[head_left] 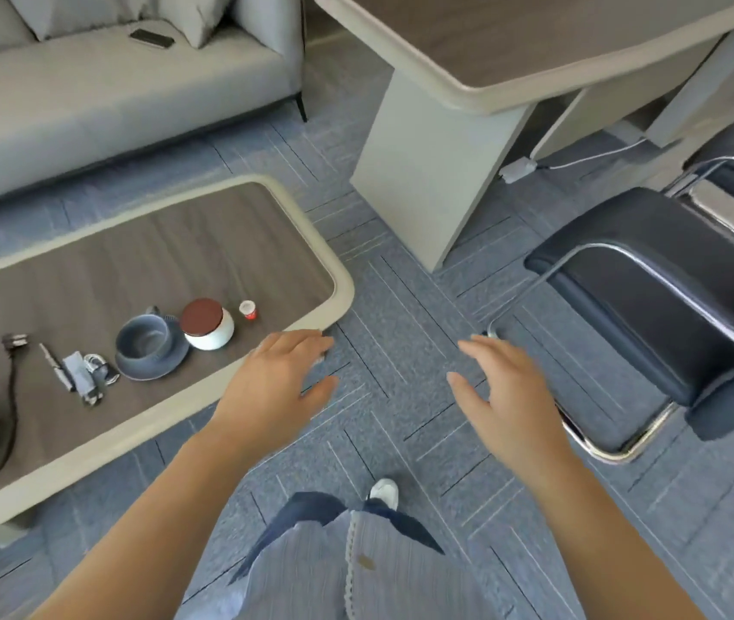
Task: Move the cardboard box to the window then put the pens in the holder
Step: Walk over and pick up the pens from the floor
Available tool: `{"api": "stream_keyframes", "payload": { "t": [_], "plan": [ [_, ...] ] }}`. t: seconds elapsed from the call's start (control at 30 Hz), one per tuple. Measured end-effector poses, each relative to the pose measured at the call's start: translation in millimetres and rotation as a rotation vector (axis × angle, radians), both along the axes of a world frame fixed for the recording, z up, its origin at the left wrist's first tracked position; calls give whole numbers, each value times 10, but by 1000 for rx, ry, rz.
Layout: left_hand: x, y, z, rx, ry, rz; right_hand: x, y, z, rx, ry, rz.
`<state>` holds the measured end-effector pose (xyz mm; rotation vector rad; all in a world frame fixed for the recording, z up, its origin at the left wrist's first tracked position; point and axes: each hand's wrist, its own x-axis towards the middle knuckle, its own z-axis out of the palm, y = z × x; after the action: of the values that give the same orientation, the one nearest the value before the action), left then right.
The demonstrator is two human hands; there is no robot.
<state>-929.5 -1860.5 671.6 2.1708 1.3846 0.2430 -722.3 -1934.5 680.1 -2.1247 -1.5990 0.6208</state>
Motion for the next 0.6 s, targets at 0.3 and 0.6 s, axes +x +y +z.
{"api": "stream_keyframes", "payload": {
  "t": [0.3, 0.6],
  "plan": [
    [590, 1164, -140, -19, 50, 168, 725, 1730, 71, 31, -52, 192],
    [1277, 2854, -108, 17, 22, 184, 1322, 3187, -14, -22, -50, 245]
  ]
}}
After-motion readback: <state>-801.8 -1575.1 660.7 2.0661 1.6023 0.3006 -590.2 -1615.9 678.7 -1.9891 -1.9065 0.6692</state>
